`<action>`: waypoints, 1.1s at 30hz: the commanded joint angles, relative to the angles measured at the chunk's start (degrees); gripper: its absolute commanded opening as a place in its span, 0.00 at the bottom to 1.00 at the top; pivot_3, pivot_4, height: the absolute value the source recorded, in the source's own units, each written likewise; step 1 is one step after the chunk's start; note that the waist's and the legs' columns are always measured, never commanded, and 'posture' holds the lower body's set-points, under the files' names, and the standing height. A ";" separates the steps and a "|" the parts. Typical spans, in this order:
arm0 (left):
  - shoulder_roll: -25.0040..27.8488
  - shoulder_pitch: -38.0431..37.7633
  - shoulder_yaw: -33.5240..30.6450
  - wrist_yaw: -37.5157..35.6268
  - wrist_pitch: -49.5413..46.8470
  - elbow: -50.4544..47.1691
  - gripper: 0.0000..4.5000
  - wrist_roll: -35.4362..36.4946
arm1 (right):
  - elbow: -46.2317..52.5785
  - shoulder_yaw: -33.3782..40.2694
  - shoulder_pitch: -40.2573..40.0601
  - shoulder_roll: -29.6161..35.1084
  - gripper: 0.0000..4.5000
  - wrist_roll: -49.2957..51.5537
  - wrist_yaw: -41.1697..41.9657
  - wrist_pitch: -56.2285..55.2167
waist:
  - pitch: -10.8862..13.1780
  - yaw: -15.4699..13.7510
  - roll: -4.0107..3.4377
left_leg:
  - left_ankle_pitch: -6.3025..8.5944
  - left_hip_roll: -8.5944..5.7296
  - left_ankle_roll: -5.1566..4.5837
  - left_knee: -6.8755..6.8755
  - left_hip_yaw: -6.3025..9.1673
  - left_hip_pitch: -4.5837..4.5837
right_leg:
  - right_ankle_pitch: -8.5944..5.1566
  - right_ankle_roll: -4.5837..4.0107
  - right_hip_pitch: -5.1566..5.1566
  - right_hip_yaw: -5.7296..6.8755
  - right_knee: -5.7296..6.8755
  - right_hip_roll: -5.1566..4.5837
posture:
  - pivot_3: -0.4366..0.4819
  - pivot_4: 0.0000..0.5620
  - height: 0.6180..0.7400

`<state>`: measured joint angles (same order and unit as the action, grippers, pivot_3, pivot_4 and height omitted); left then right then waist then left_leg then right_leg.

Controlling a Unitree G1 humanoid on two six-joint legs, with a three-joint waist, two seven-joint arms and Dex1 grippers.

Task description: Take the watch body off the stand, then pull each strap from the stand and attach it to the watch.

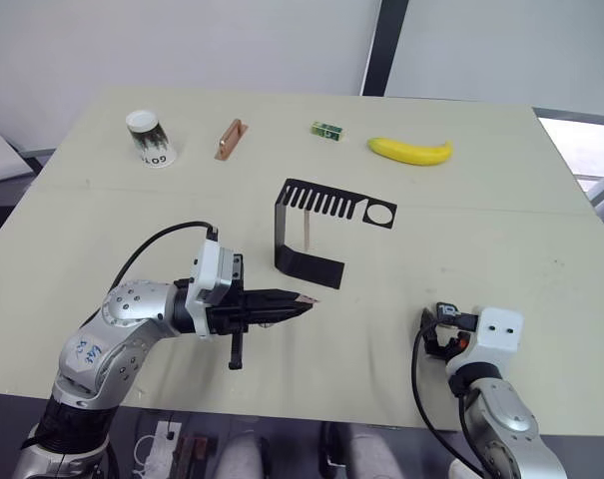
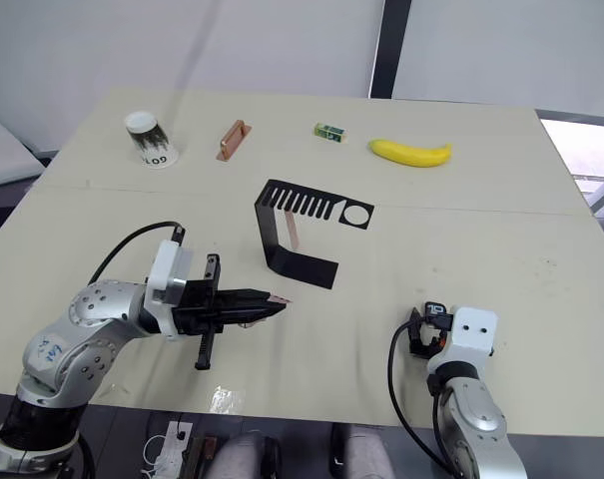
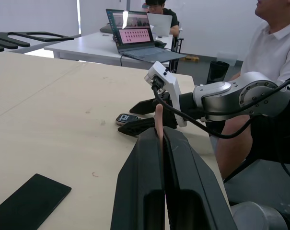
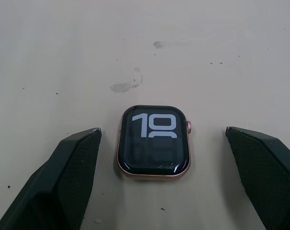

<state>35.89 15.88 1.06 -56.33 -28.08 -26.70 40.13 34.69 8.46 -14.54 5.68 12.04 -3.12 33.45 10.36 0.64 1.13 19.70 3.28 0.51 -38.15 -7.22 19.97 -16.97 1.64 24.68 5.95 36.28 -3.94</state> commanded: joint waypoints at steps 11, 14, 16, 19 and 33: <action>-0.12 -0.53 -0.42 0.59 0.98 -2.60 0.00 0.13 | -3.14 0.10 0.72 -0.39 0.98 0.87 1.53 0.96 | -0.07 0.92 0.12 | -0.02 0.00 0.02 -0.01 0.05 -0.01 | 0.00 0.00 -0.02 0.00 0.06 0.00 | 0.48 0.27 1.00; -0.11 -0.39 -0.44 0.54 1.13 -2.39 0.00 0.00 | -3.55 0.03 0.81 -0.28 0.87 0.90 1.80 1.01 | -0.09 0.95 0.14 | -0.02 0.01 0.03 -0.01 0.05 -0.01 | 0.00 0.00 -0.02 0.00 0.07 0.00 | 0.48 0.27 1.00; -0.09 -0.28 -0.48 0.46 1.25 -2.24 0.00 -0.07 | -3.82 0.03 0.89 -0.27 0.70 0.82 1.90 0.97 | -0.09 0.94 0.14 | -0.02 0.01 0.03 -0.01 0.05 -0.02 | 0.00 -0.01 -0.02 0.00 0.08 0.00 | 0.48 0.27 1.00; -0.01 -0.08 -0.56 0.36 1.37 -1.99 0.00 -0.11 | -4.03 0.06 0.98 -0.33 0.37 0.77 1.97 0.93 | -0.09 0.95 0.15 | -0.02 0.01 0.03 -0.01 0.06 -0.03 | -0.01 -0.02 -0.02 -0.01 0.10 0.00 | 0.48 0.27 1.00; 0.84 1.12 -1.48 -0.45 2.07 -0.37 0.00 -0.79 | -1.49 3.45 3.24 4.69 0.36 7.18 10.64 -0.23 | -0.08 0.96 0.14 | -0.02 0.00 0.03 0.00 0.04 -0.08 | -0.01 -0.02 -0.03 -0.03 0.11 0.00 | 0.48 0.27 1.00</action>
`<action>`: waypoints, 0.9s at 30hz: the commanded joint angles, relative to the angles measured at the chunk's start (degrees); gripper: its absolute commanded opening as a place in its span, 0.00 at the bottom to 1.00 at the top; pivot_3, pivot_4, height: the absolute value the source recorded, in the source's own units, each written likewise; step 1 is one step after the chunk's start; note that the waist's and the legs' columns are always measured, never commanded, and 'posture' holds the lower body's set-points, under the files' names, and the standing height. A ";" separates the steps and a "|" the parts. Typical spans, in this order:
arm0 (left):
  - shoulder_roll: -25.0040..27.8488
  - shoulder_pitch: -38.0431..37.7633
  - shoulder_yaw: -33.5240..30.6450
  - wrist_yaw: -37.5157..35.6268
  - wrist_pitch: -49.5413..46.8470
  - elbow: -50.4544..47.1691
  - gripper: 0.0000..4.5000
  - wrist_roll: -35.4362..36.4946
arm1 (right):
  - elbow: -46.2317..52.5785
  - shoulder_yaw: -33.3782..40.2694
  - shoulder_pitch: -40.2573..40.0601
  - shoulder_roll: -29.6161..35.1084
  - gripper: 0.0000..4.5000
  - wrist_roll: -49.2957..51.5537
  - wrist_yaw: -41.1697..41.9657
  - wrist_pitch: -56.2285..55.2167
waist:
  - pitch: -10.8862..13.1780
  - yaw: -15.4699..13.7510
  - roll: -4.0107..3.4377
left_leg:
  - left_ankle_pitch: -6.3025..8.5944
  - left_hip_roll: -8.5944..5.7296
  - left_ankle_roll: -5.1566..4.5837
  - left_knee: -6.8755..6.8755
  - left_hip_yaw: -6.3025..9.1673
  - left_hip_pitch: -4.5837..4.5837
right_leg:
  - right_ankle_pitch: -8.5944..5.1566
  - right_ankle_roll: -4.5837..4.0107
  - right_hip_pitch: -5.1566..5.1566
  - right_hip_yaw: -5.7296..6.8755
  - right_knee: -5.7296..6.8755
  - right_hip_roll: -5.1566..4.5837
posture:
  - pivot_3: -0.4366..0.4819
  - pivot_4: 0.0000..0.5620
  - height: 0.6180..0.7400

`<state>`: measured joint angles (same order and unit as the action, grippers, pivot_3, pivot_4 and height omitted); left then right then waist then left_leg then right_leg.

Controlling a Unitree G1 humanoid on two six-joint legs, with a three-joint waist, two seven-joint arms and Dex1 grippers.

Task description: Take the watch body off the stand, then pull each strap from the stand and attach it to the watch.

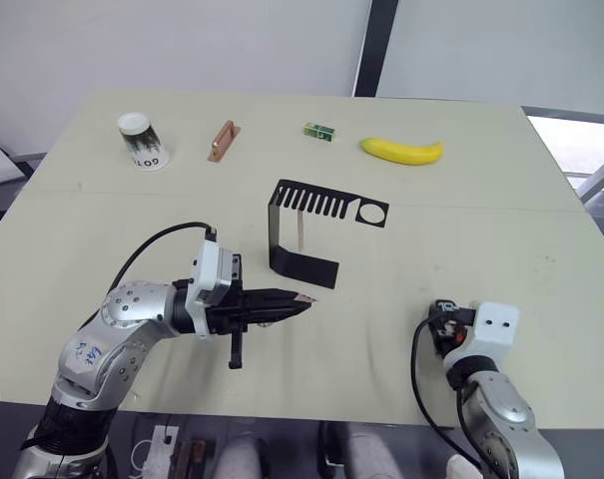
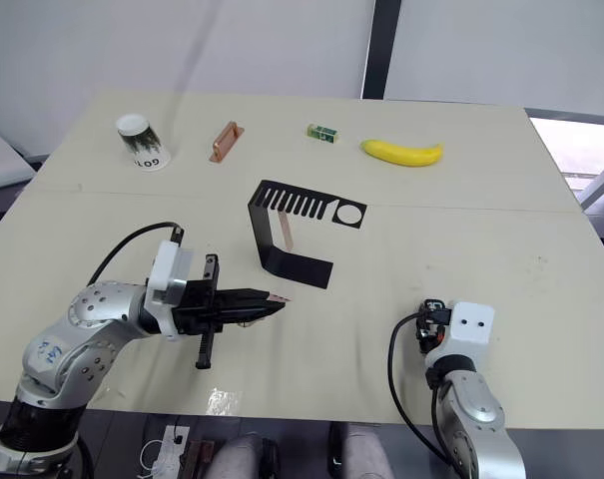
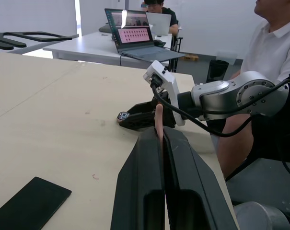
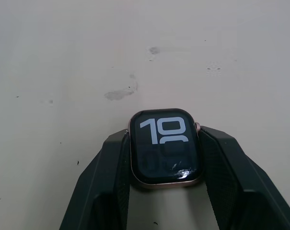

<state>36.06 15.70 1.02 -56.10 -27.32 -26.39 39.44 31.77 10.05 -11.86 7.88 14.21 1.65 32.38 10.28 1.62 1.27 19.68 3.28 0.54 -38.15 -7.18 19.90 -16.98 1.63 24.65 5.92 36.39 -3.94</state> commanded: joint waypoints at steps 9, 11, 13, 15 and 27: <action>4.73 4.83 -1.24 -6.21 10.72 4.61 0.00 -8.23 | 4.92 10.61 8.83 21.67 0.36 45.72 23.08 25.67 | 0.07 -0.20 -0.11 | 0.00 0.00 -0.08 0.01 0.00 0.01 | 0.00 -0.01 0.01 0.04 0.00 0.01 | 0.48 0.27 1.00; 6.08 5.89 0.11 -8.69 13.99 5.96 0.00 -11.26 | 2.48 10.68 11.22 24.91 0.36 56.74 22.86 30.59 | 0.08 -0.21 -0.11 | 0.00 0.00 -0.12 0.00 0.02 0.09 | 0.00 -0.01 0.03 0.06 -0.05 0.01 | 0.48 0.27 1.00; 6.32 7.36 0.73 -9.68 15.37 7.20 0.00 -12.46 | -0.59 9.80 13.73 26.59 0.36 64.23 20.76 32.94 | 0.08 -0.25 -0.10 | 0.00 0.00 -0.13 0.00 0.05 0.09 | 0.00 -0.01 0.01 0.09 -0.06 0.01 | 0.48 0.27 1.00; 6.13 8.64 0.96 -10.46 15.83 7.29 0.00 -12.55 | -3.38 8.09 16.24 27.51 0.36 70.12 18.12 34.08 | 0.07 -0.28 -0.10 | -0.04 -0.02 -0.18 -0.02 0.08 0.19 | 0.00 0.00 0.03 0.12 -0.13 0.00 | 0.48 0.27 1.00; 6.56 9.22 4.71 -12.44 19.96 3.27 0.00 -17.05 | -12.55 -5.95 26.20 29.48 0.36 91.30 3.88 32.46 | 0.08 -0.42 -0.10 | -0.07 -0.01 -0.16 -0.07 0.10 0.27 | 0.03 0.04 0.09 0.17 0.03 -0.05 | 0.48 0.27 1.00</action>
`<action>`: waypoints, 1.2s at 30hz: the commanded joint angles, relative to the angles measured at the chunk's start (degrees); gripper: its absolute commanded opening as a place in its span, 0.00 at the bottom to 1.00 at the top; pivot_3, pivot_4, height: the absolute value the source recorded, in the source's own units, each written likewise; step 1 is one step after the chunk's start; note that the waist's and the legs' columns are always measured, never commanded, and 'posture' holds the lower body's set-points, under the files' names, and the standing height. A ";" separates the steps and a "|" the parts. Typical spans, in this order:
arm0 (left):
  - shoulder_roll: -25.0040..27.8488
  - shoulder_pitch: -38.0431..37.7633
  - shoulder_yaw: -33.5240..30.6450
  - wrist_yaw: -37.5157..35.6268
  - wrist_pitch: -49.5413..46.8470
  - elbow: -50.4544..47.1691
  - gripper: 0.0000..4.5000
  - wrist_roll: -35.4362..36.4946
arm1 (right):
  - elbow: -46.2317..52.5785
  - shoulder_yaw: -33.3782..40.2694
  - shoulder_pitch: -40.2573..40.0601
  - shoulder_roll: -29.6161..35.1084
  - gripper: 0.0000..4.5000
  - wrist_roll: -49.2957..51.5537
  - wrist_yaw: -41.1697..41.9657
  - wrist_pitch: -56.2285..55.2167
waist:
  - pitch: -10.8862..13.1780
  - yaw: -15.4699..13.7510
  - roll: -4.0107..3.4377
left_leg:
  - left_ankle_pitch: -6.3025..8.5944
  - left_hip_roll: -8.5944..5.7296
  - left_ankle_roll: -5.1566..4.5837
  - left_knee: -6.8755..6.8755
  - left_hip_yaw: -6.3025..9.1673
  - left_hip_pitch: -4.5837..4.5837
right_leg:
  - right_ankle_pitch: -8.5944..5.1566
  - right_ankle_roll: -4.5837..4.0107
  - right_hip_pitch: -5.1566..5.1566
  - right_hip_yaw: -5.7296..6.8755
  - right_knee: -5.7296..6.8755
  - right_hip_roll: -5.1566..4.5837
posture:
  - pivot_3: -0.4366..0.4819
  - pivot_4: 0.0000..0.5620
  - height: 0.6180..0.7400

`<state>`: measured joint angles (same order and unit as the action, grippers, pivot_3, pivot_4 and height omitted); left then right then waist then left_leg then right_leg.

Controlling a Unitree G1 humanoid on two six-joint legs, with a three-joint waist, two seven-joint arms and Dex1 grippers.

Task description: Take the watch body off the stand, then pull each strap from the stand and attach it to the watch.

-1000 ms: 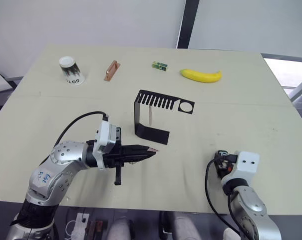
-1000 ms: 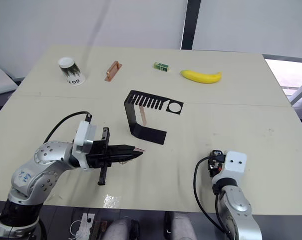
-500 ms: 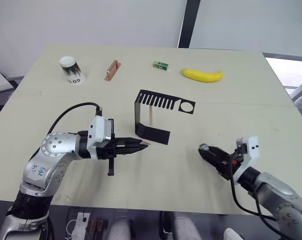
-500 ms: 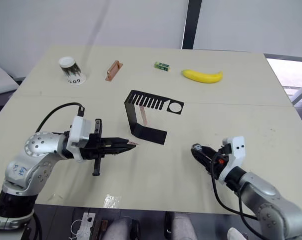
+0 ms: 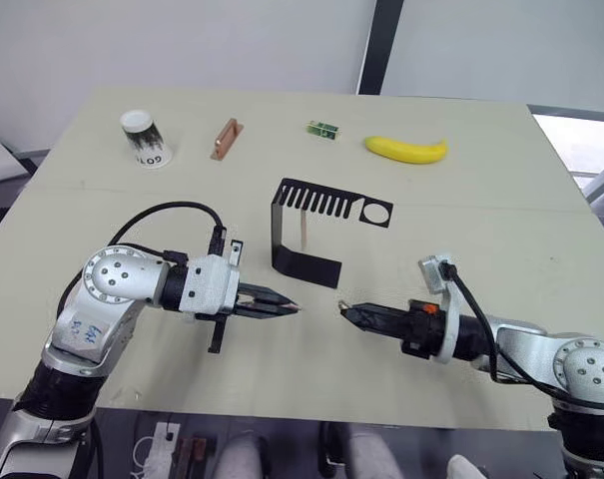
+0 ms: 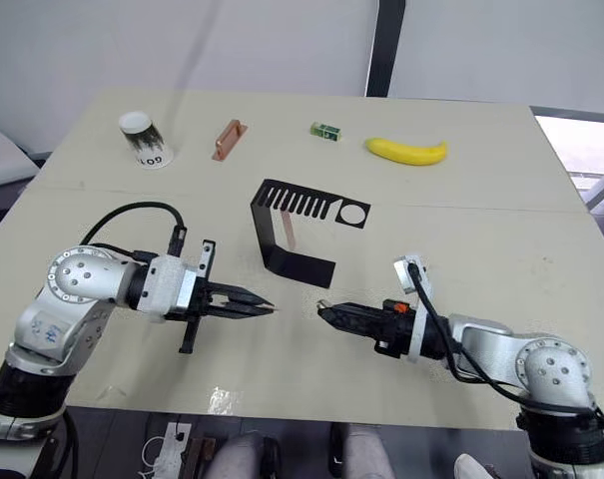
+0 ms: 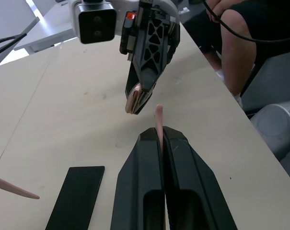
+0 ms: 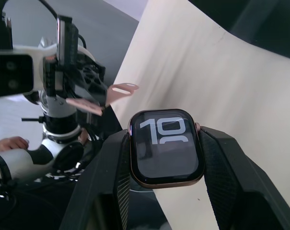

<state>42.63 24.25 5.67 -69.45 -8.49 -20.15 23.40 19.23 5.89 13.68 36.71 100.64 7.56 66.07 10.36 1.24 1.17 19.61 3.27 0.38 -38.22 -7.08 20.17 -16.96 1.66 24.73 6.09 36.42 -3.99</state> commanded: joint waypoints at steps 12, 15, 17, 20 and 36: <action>-0.56 2.32 1.18 1.80 0.79 -3.33 0.00 -2.32 | 0.14 -7.59 -0.77 2.18 0.36 10.33 -4.68 -4.38 | 0.00 -0.50 0.00 | 0.01 0.00 -0.03 -0.01 0.01 0.05 | 0.02 0.03 0.02 0.04 -0.04 -0.03 | 0.48 0.27 1.00; -0.60 2.41 1.84 1.68 0.43 -3.39 0.00 -2.52 | 0.10 -8.05 -0.79 2.15 0.36 10.14 -4.74 -4.93 | 0.00 -0.74 0.00 | 0.01 0.00 -0.03 -0.01 0.01 0.05 | 0.02 0.04 0.01 0.04 -0.04 -0.03 | 0.48 0.27 1.00; -0.37 2.42 2.03 1.43 0.25 -3.38 0.00 -2.52 | 0.18 -8.17 -0.94 2.17 0.36 10.05 -4.77 -5.14 | 0.00 -1.00 0.00 | 0.01 0.01 -0.03 -0.01 0.00 0.05 | 0.02 0.04 0.02 0.04 -0.05 -0.03 | 0.48 0.27 1.00; 0.26 2.40 1.53 0.85 0.31 -2.76 0.00 -2.51 | 0.43 -8.34 -1.19 2.40 0.36 10.13 -4.77 -5.45 | 0.00 -1.16 0.00 | 0.01 0.00 -0.04 -0.01 0.01 0.05 | 0.02 0.04 0.01 0.05 -0.06 -0.03 | 0.48 0.27 1.00; -0.23 2.48 1.00 2.10 -1.22 -3.17 0.00 -1.41 | 0.79 -8.30 -2.06 3.59 0.36 9.81 -4.33 -5.61 | 0.00 -1.17 0.00 | 0.02 0.01 -0.05 -0.01 0.01 0.06 | 0.03 0.05 0.00 0.07 -0.33 -0.03 | 0.48 0.27 1.00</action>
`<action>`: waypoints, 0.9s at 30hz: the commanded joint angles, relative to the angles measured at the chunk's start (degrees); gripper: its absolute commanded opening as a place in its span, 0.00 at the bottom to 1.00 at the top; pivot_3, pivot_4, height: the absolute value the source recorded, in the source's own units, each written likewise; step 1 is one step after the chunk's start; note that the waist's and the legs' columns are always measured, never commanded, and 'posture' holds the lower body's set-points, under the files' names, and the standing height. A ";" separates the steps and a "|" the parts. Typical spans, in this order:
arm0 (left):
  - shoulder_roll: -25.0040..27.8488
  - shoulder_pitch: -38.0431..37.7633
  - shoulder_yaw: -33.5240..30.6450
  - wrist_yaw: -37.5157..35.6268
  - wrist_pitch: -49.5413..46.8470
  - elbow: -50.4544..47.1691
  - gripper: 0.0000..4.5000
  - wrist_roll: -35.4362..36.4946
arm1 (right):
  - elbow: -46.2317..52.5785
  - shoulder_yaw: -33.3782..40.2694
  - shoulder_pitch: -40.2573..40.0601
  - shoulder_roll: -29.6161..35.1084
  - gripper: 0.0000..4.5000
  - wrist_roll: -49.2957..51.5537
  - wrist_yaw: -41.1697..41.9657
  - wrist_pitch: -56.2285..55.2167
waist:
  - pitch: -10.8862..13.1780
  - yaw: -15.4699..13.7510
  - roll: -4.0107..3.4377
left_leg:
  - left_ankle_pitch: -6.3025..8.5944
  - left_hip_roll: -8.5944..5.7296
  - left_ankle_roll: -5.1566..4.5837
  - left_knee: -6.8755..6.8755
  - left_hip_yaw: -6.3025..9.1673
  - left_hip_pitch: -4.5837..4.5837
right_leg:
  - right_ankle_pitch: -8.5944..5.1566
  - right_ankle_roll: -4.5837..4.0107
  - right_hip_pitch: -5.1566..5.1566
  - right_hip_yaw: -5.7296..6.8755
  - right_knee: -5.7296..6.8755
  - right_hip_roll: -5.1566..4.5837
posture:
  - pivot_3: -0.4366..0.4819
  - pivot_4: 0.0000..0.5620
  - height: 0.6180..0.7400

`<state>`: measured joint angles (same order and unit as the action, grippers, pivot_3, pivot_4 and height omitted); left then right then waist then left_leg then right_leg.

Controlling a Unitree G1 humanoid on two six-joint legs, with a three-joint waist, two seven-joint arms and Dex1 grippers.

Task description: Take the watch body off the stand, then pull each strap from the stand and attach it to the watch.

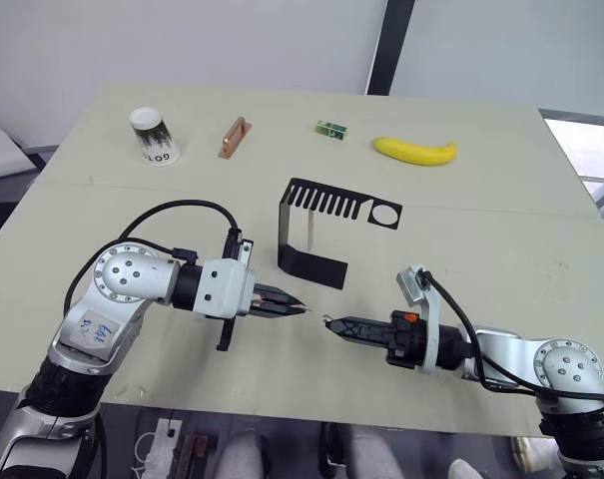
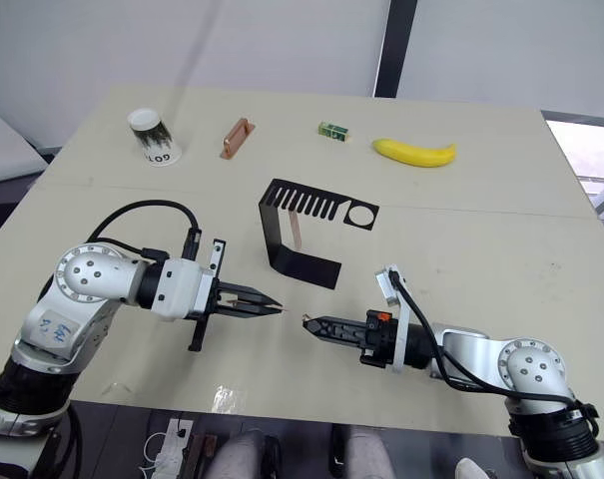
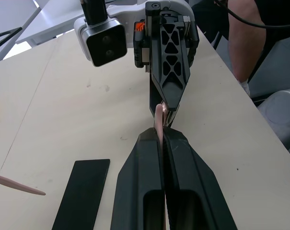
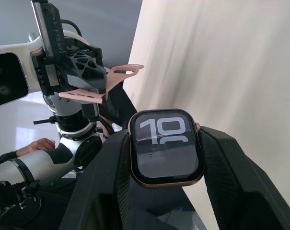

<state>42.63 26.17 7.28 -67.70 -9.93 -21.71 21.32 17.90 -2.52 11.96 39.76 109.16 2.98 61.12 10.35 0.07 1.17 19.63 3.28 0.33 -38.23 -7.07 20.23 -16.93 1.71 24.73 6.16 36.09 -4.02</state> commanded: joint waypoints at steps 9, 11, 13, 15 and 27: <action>-1.08 0.30 0.98 0.32 0.87 -1.36 0.00 -0.30 | 2.55 0.14 -0.57 0.53 0.36 0.89 0.43 -0.90 | 0.00 -0.01 0.00 | 0.00 0.00 0.00 0.00 0.00 0.00 | 0.00 0.00 0.00 0.00 0.00 0.00 | 0.48 0.27 1.00; -1.54 0.19 1.32 0.39 1.09 -1.35 0.00 -0.70 | 2.80 0.11 -0.51 0.59 0.36 0.98 0.58 -0.96 | 0.00 -0.01 0.00 | 0.00 0.00 0.00 0.00 0.00 0.00 | 0.00 0.00 0.00 0.00 0.00 0.00 | 0.48 0.27 1.00; -1.96 0.06 1.63 0.54 1.45 -1.26 0.00 -1.12 | 2.99 0.07 -0.61 0.60 0.36 0.96 0.59 -1.06 | 0.00 -0.02 0.00 | 0.00 0.00 0.00 0.00 0.00 0.00 | 0.00 0.00 0.00 0.00 0.00 0.00 | 0.48 0.27 1.00; -2.23 0.19 1.91 0.61 1.79 -0.80 0.00 -1.55 | 3.13 0.04 -0.70 0.63 0.36 0.93 0.62 -1.13 | 0.00 -0.02 0.00 | 0.00 0.00 0.00 0.00 0.00 0.00 | 0.00 0.00 0.00 0.00 0.00 0.00 | 0.48 0.27 1.00; -2.79 0.10 2.66 0.49 2.88 0.40 0.00 -2.94 | 3.45 -0.09 -0.78 0.52 0.36 0.76 0.61 -1.35 | 0.00 -0.02 0.00 | 0.00 0.00 0.00 0.00 0.00 0.00 | 0.00 0.00 0.00 0.01 0.00 0.00 | 0.48 0.27 1.00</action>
<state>39.99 26.13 10.11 -67.61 -7.83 -19.88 18.41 19.05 -2.53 10.98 39.81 109.13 2.99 60.12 10.35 0.05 1.17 19.63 3.28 0.33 -38.23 -7.07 20.23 -16.93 1.72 24.73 6.17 36.09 -4.02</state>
